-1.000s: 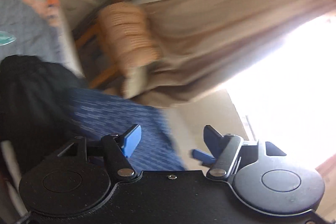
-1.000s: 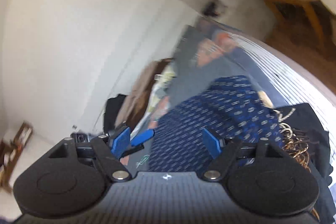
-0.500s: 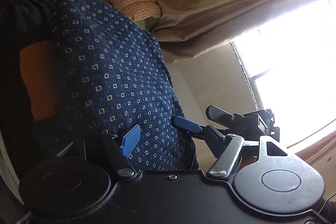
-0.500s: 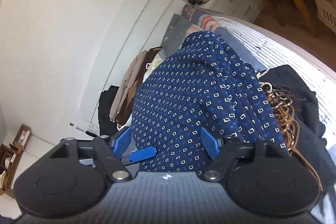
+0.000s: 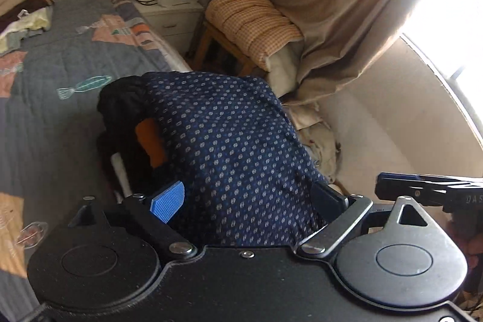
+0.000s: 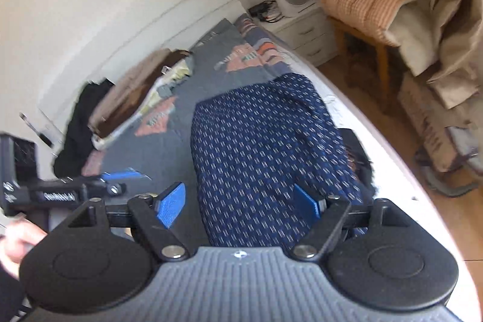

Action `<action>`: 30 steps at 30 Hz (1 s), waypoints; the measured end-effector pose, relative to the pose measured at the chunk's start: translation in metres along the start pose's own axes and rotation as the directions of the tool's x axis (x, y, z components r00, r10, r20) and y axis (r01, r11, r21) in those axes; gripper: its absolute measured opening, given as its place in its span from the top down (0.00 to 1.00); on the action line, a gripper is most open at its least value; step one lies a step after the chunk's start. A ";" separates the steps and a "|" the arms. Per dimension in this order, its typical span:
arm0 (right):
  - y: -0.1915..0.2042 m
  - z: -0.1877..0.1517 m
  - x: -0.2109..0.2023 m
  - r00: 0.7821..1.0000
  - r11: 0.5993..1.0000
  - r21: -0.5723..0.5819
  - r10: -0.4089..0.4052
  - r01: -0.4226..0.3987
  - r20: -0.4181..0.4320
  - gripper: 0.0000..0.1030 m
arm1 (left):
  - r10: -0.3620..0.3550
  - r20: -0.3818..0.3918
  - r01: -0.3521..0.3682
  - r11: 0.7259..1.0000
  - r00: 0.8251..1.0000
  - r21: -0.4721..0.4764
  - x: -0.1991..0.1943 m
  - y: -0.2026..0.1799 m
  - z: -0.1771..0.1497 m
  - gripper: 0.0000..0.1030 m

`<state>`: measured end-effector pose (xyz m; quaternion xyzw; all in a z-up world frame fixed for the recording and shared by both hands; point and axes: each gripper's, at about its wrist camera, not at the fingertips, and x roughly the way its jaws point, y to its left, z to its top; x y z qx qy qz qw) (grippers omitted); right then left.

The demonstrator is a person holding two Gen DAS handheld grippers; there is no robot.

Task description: Fold clothes

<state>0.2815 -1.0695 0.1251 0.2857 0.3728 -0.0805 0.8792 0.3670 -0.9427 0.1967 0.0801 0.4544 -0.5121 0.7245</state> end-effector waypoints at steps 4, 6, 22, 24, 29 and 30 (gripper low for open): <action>0.016 -0.017 -0.026 0.999 0.999 -0.026 -0.046 0.046 0.004 0.24 | 0.037 -0.024 -0.036 0.999 0.999 0.019 -0.020 -0.018 -0.015 0.12; 0.025 -0.025 -0.038 0.998 0.997 -0.041 -0.067 0.067 0.006 0.24 | 0.060 -0.034 -0.059 0.998 0.998 0.035 -0.030 -0.026 -0.021 0.12; 0.066 -0.071 -0.096 0.994 0.988 -0.114 -0.110 0.109 -0.006 0.24 | 0.175 -0.082 -0.164 0.979 0.981 0.123 -0.083 -0.061 -0.063 0.12; 0.069 -0.075 -0.100 0.995 0.989 -0.114 -0.101 0.099 -0.012 0.24 | 0.181 -0.074 -0.170 0.977 0.981 0.132 -0.089 -0.065 -0.070 0.12; 0.073 -0.090 -0.113 0.996 0.988 -0.123 -0.090 0.090 0.000 0.24 | 0.193 -0.056 -0.184 0.974 0.980 0.133 -0.101 -0.078 -0.087 0.12; 0.072 -0.093 -0.117 0.996 0.989 -0.123 -0.087 0.087 0.004 0.24 | 0.196 -0.053 -0.188 0.974 0.979 0.127 -0.105 -0.082 -0.091 0.12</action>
